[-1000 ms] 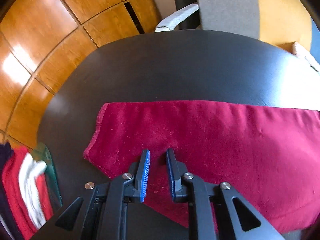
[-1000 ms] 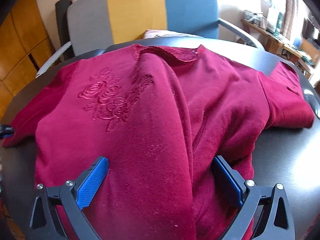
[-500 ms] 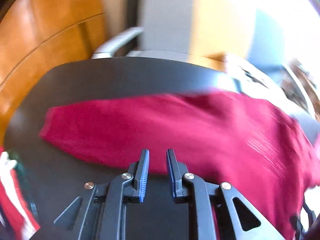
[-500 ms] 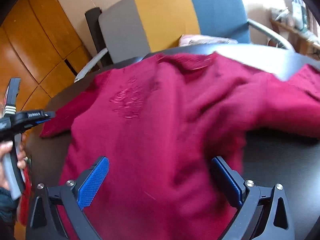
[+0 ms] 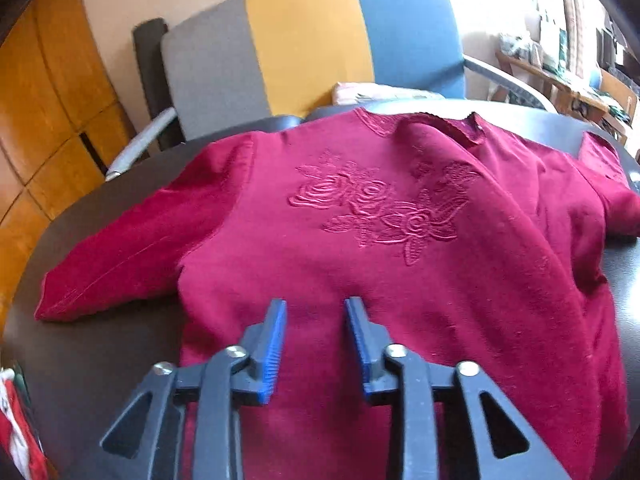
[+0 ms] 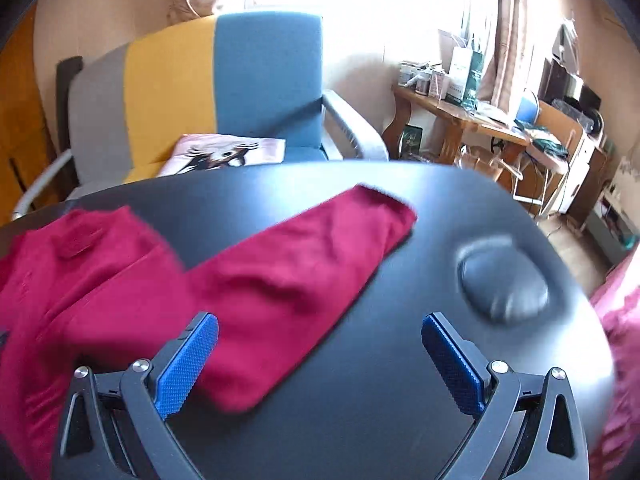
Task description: Fold clothes
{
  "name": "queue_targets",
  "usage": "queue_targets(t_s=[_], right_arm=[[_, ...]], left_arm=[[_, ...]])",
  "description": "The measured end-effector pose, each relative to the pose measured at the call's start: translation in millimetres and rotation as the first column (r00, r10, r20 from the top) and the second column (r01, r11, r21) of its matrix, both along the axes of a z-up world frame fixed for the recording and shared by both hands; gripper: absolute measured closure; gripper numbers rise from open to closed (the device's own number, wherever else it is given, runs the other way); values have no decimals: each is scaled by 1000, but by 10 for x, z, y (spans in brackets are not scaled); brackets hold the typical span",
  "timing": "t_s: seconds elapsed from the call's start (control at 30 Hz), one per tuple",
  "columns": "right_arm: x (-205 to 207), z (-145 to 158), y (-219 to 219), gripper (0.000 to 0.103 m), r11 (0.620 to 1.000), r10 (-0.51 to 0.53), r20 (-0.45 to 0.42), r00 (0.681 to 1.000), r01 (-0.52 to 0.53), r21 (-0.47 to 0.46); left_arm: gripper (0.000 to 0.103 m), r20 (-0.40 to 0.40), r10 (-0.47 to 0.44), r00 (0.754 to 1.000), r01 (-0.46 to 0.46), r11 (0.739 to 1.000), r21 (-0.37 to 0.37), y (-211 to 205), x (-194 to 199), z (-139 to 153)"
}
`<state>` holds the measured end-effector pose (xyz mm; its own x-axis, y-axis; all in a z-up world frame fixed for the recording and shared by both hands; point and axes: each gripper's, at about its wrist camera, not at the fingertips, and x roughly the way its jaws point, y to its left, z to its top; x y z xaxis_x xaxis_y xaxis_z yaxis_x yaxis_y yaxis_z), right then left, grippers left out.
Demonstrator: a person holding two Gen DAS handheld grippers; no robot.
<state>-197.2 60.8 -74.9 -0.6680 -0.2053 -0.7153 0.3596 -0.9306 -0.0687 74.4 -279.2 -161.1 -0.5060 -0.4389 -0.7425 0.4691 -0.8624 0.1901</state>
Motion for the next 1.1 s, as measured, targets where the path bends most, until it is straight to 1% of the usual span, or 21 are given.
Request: queue_targets(t_s=[0.03,0.07,0.1,0.13,0.17,0.2,0.27,0.3,0.33,0.4,0.43,0.5,0.63,0.7,0.8,0.87,0.97,1.07,1.1], right_arm=[[-188,-1,-50,0,1000,9,3,1000,-9,13],[-386,-20,-110,1,999,23,16,1000,-23,31],[-540,-51,-155,4,999,39,37,999,-40,36],[-695,-83,-203,8,997,56,58,997,-58,41],[-858,-133,-300,11,995,86,92,992,-90,42],[-1018,-182,-396,13,992,116,125,985,-122,42],[-1211,-289,-524,13,985,143,177,974,-157,66],[-1309,-368,-550,13,984,144,211,967,-163,76],[-1383,-439,-549,13,982,139,240,961,-165,90],[-1474,-546,-481,12,982,126,290,949,-161,102],[-1493,-585,-417,10,983,118,311,943,-157,100],[-1478,-626,-276,9,982,110,342,933,-155,106],[-1174,-655,159,4,980,98,400,911,-159,121],[-871,-671,396,0,978,94,435,895,-165,128],[-391,-660,627,0,977,91,467,880,-169,128],[0,-634,793,0,976,97,496,863,-180,123],[450,-587,929,0,973,111,530,841,-199,113],[950,-445,954,0,963,149,506,850,-240,120],[1101,-334,948,0,965,163,461,872,-238,109]], left_arm=[[62,-11,1,1000,-1,1000,-24,33,31,-27],[62,-17,-1,1000,1,999,-34,21,58,-26],[60,-17,3,1000,-4,1000,-31,10,42,-27],[55,-18,12,1000,-12,999,-31,6,33,-32],[45,-23,26,999,-27,999,-27,-24,42,-35],[42,-30,49,998,-49,999,-13,-78,54,-39],[31,-45,74,996,-72,997,41,-189,72,-55],[28,-52,87,995,-84,994,70,-247,85,-62],[24,-53,92,994,-88,993,76,-266,87,-70],[22,-55,102,993,-97,991,88,-303,92,-87],[22,-56,107,993,-101,990,94,-319,94,-95],[22,-57,108,992,-103,990,94,-324,88,-104],[21,-61,112,992,-105,989,104,-338,88,-110],[21,-61,112,992,-105,989,103,-340,92,-111],[21,-63,109,992,-102,989,105,-359,104,-118],[21,-62,109,992,-102,989,104,-356,103,-117],[21,-61,109,992,-102,989,105,-349,102,-105],[21,-58,109,992,-103,990,101,-344,99,-103],[21,-56,109,992,-103,990,97,-339,97,-103]])
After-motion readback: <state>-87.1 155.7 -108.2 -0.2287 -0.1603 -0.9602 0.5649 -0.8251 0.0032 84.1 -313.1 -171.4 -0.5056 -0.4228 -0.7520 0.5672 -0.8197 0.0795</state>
